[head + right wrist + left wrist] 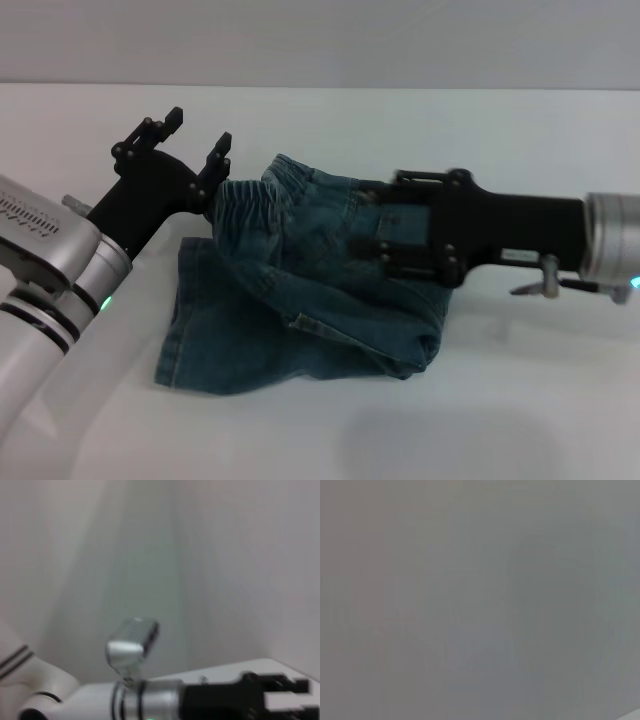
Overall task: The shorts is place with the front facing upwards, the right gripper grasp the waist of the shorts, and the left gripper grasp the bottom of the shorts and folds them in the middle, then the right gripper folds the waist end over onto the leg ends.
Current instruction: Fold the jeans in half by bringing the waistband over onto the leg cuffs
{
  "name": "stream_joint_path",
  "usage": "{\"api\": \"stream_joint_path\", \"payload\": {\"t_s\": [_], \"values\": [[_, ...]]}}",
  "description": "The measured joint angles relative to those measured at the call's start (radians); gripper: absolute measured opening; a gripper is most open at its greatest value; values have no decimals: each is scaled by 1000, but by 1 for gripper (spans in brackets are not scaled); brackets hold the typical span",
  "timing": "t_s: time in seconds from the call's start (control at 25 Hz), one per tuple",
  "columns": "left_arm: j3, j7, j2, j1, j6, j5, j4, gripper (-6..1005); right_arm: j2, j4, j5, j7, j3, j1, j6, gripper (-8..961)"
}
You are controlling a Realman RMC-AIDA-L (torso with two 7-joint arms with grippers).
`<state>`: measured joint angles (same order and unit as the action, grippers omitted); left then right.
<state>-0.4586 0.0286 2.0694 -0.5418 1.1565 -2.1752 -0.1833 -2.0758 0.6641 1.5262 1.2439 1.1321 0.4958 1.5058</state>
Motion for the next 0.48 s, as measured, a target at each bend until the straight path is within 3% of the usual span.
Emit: {"api": "stream_joint_path", "payload": {"t_s": [0.48], "values": [[-72,-46,-8,-6,38,-8,-42,616,-1,-106,-38,-157,-154,-88,-27,603]]}}
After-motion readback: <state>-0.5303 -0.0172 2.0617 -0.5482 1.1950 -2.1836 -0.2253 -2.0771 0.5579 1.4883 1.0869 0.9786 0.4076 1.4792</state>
